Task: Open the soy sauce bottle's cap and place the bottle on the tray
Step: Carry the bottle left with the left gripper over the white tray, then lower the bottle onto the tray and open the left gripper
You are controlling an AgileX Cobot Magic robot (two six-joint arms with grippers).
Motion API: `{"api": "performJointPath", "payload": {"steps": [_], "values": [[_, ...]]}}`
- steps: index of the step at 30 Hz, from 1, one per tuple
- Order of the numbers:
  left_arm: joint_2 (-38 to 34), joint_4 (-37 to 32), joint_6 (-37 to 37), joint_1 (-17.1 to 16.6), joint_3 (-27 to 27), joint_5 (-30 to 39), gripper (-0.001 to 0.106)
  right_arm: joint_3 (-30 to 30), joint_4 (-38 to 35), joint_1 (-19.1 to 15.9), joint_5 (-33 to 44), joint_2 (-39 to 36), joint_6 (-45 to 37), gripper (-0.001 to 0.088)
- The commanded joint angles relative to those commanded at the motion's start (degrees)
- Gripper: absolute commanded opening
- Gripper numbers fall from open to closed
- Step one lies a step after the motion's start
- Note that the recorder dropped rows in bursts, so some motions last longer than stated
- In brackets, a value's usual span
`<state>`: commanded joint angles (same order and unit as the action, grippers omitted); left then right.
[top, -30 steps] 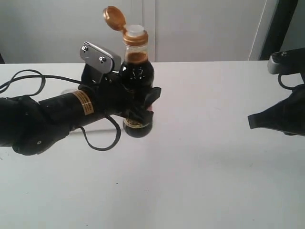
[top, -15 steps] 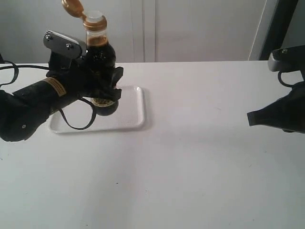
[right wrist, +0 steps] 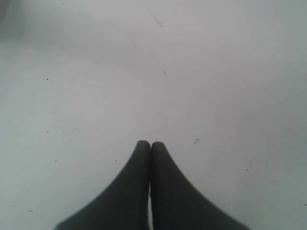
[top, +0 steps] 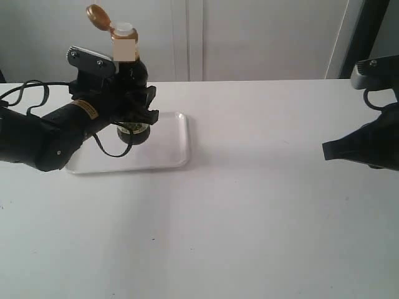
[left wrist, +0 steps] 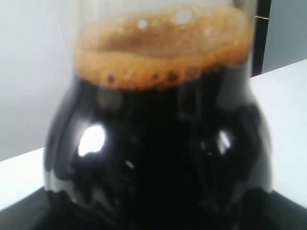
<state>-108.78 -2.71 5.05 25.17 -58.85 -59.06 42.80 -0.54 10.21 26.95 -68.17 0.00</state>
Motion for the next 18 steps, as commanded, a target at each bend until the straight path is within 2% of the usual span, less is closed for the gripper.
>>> {"api": "performJointPath", "payload": {"steps": [4, 7, 18], "values": [[-2.15, 5.76, -1.03, 0.00, -0.26, -2.80, 0.000, 0.00, -0.11, 0.00, 0.02, 0.00, 0.00, 0.0000], [-3.94, 5.85, -0.94, -0.99, -0.65, -6.10, 0.000, 0.00, -0.11, 0.00, 0.02, 0.00, 0.00, 0.0000], [-4.94, 6.10, 1.00, -2.15, -0.65, -5.80, 0.000, -0.08, -0.34, 0.00, -0.41, -0.09, 0.74, 0.0000]]}}
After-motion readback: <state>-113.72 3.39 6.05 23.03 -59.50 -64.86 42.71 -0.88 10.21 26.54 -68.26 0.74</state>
